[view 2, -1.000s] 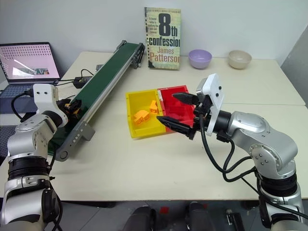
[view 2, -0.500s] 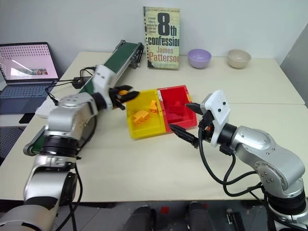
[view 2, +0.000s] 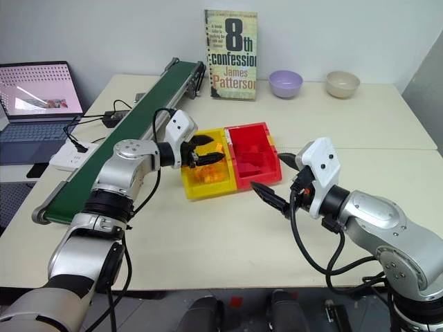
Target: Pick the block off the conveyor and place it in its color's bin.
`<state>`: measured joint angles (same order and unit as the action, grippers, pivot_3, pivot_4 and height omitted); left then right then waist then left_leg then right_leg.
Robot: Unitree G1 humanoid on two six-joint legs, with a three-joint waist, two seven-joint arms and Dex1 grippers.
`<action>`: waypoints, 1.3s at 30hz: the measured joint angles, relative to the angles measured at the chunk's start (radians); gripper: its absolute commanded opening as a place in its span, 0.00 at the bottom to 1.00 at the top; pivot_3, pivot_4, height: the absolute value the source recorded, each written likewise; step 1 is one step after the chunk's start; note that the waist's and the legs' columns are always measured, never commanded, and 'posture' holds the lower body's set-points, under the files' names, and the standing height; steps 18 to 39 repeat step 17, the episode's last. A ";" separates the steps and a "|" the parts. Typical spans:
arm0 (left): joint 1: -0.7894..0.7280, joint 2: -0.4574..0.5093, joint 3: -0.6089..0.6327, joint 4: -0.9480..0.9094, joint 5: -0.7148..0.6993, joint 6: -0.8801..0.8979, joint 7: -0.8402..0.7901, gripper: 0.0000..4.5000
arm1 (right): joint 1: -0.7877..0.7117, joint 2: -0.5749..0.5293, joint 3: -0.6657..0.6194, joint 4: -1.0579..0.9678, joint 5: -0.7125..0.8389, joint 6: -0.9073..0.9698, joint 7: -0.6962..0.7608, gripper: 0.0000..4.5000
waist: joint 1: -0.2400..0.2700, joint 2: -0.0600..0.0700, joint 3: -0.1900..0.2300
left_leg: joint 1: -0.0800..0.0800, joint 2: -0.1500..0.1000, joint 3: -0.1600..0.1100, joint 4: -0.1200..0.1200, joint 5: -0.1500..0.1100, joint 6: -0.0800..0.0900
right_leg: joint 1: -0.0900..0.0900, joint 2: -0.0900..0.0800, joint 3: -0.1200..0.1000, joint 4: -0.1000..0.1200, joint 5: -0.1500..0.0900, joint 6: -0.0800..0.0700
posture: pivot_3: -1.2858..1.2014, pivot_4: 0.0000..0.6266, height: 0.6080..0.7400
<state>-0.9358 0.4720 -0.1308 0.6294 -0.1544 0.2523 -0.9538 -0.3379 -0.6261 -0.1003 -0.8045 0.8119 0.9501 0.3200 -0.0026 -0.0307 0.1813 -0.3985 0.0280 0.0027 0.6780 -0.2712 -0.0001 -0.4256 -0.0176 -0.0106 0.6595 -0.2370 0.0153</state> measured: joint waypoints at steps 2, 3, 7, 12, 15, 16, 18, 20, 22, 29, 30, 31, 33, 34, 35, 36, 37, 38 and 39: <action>-0.008 -0.001 0.001 0.006 0.001 -0.003 -0.008 1.00 | 0.000 -0.003 0.000 0.000 0.002 0.000 -0.003 1.00 | 0.000 0.000 0.000 | 0.000 0.000 0.000 0.000 0.000 0.000 | 0.000 0.000 0.000 0.000 0.000 0.000 | 0.52 0.24 1.00; -0.009 0.001 0.003 0.006 0.001 -0.003 -0.014 1.00 | 0.000 -0.006 0.000 0.000 0.003 0.000 -0.003 1.00 | 0.000 0.000 0.000 | 0.000 0.000 0.000 0.000 0.000 0.000 | 0.000 0.000 0.000 0.000 0.000 0.000 | 0.52 0.24 1.00; -0.011 0.046 0.016 0.005 0.000 0.000 -0.048 1.00 | -0.012 -0.039 0.000 0.009 0.005 0.000 0.019 1.00 | -0.003 0.000 0.000 | 0.001 0.000 0.000 0.000 0.000 0.000 | 0.000 0.000 0.000 0.000 0.000 0.000 | 0.52 0.24 1.00; 0.023 0.226 0.019 -0.100 0.000 0.043 -0.186 1.00 | -0.065 -0.117 0.004 0.098 -0.012 -0.027 0.127 1.00 | -0.005 0.000 0.000 | 0.001 0.001 0.000 -0.001 0.000 0.000 | 0.000 0.001 0.000 0.000 0.000 -0.001 | 0.52 0.24 1.00; 0.084 0.312 0.028 -0.203 -0.017 0.094 -0.260 1.00 | -0.081 -0.159 0.017 0.156 -0.045 -0.063 0.205 1.00 | -0.004 0.000 0.000 | 0.001 0.001 0.000 -0.001 0.000 0.000 | 0.000 0.001 0.000 0.000 -0.001 -0.001 | 0.52 0.24 1.00; 0.115 0.338 0.034 -0.242 -0.028 0.120 -0.280 1.00 | -0.087 -0.171 0.028 0.182 -0.057 -0.078 0.236 1.00 | -0.003 0.000 0.000 | 0.000 0.001 0.000 -0.001 0.000 0.000 | 0.000 0.000 0.000 0.000 -0.001 -0.001 | 0.52 0.24 1.00; 0.137 0.356 0.038 -0.267 -0.033 0.132 -0.288 1.00 | -0.090 -0.179 0.034 0.195 -0.065 -0.089 0.255 1.00 | -0.003 0.001 0.000 | 0.000 0.001 0.000 -0.001 0.000 0.000 | 0.000 0.000 0.000 0.000 -0.001 -0.001 | 0.52 0.24 1.00; 0.137 0.356 0.038 -0.267 -0.033 0.132 -0.288 1.00 | -0.090 -0.179 0.034 0.195 -0.065 -0.089 0.255 1.00 | -0.003 0.001 0.000 | 0.000 0.001 0.000 -0.001 0.000 0.000 | 0.000 0.000 0.000 0.000 -0.001 -0.001 | 0.52 0.24 1.00; 0.137 0.356 0.038 -0.267 -0.033 0.132 -0.288 1.00 | -0.090 -0.179 0.034 0.195 -0.065 -0.089 0.255 1.00 | -0.003 0.001 0.000 | 0.000 0.001 0.000 -0.001 0.000 0.000 | 0.000 0.000 0.000 0.000 -0.001 -0.001 | 0.52 0.24 1.00; 0.137 0.356 0.038 -0.267 -0.033 0.132 -0.288 1.00 | -0.090 -0.179 0.034 0.195 -0.065 -0.089 0.255 1.00 | -0.003 0.001 0.000 | 0.000 0.001 0.000 -0.001 0.000 0.000 | 0.000 0.000 0.000 0.000 -0.001 -0.001 | 0.52 0.24 1.00; 0.137 0.356 0.038 -0.267 -0.033 0.132 -0.288 1.00 | -0.090 -0.179 0.034 0.195 -0.065 -0.089 0.255 1.00 | -0.003 0.001 0.000 | 0.000 0.001 0.000 -0.001 0.000 0.000 | 0.000 0.000 0.000 0.000 -0.001 -0.001 | 0.52 0.24 1.00; 0.137 0.356 0.038 -0.267 -0.033 0.132 -0.288 1.00 | -0.090 -0.179 0.034 0.195 -0.065 -0.089 0.255 1.00 | -0.003 0.001 0.000 | 0.000 0.001 0.000 -0.001 0.000 0.000 | 0.000 0.000 0.000 0.000 -0.001 -0.001 | 0.52 0.24 1.00; 0.137 0.356 0.038 -0.267 -0.033 0.132 -0.288 1.00 | -0.090 -0.179 0.034 0.195 -0.065 -0.089 0.255 1.00 | -0.003 0.001 0.000 | 0.000 0.001 0.000 -0.001 0.000 0.000 | 0.000 0.000 0.000 0.000 -0.001 -0.001 | 0.52 0.24 1.00; 0.137 0.356 0.038 -0.267 -0.033 0.132 -0.288 1.00 | -0.090 -0.179 0.034 0.195 -0.065 -0.089 0.255 1.00 | -0.003 0.001 0.000 | 0.000 0.001 0.000 -0.001 0.000 0.000 | 0.000 0.000 0.000 0.000 -0.001 -0.001 | 0.52 0.24 1.00; 0.137 0.356 0.038 -0.267 -0.033 0.132 -0.288 1.00 | -0.090 -0.179 0.034 0.195 -0.065 -0.089 0.255 1.00 | -0.003 0.001 0.000 | 0.000 0.001 0.000 -0.001 0.000 0.000 | 0.000 0.000 0.000 0.000 -0.001 -0.001 | 0.52 0.24 1.00; 0.137 0.356 0.038 -0.267 -0.033 0.132 -0.288 1.00 | -0.090 -0.179 0.034 0.195 -0.065 -0.089 0.255 1.00 | -0.003 0.001 0.000 | 0.000 0.001 0.000 -0.001 0.000 0.000 | 0.000 0.000 0.000 0.000 -0.001 -0.001 | 0.52 0.24 1.00; 0.137 0.356 0.038 -0.267 -0.033 0.132 -0.288 1.00 | -0.090 -0.179 0.034 0.195 -0.065 -0.089 0.255 1.00 | -0.003 0.001 0.000 | 0.000 0.001 0.000 -0.001 0.000 0.000 | 0.000 0.000 0.000 0.000 -0.001 -0.001 | 0.52 0.24 1.00; 0.137 0.356 0.038 -0.267 -0.033 0.132 -0.288 1.00 | -0.090 -0.179 0.034 0.195 -0.065 -0.089 0.255 1.00 | -0.003 0.001 0.000 | 0.000 0.001 0.000 -0.001 0.000 0.000 | 0.000 0.000 0.000 0.000 -0.001 -0.001 | 0.52 0.24 1.00; 0.137 0.356 0.038 -0.267 -0.033 0.132 -0.288 1.00 | -0.090 -0.179 0.034 0.195 -0.065 -0.089 0.255 1.00 | -0.003 0.001 0.000 | 0.000 0.001 0.000 -0.001 0.000 0.000 | 0.000 0.000 0.000 0.000 -0.001 -0.001 | 0.52 0.24 1.00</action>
